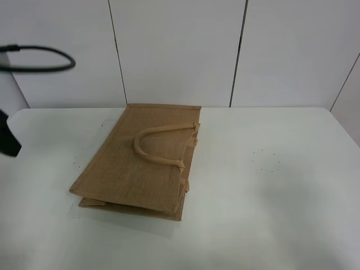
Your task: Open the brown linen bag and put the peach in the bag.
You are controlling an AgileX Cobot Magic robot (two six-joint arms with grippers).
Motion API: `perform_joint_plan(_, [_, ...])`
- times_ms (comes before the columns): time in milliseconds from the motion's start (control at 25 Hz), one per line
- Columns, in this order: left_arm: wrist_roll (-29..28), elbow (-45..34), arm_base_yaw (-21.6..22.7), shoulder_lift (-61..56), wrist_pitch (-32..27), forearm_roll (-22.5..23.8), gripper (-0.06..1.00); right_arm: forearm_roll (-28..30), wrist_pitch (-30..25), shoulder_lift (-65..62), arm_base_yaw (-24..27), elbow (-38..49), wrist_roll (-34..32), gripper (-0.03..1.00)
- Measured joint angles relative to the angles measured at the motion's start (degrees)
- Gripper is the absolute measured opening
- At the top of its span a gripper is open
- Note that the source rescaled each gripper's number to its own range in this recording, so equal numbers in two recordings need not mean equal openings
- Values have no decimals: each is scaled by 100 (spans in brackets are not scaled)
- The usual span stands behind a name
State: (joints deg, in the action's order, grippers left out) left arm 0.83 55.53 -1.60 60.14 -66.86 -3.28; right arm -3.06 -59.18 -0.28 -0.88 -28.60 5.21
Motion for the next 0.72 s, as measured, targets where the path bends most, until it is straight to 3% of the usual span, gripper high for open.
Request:
perform_joint_plan(320, [15, -2482, 0, -1933, 419, 126, 89, 0, 0, 0, 0, 0, 0, 100])
perform_joint_plan(720, [90, -2662, 0, -4111, 665, 132, 89, 0, 0, 0, 0, 0, 0, 100])
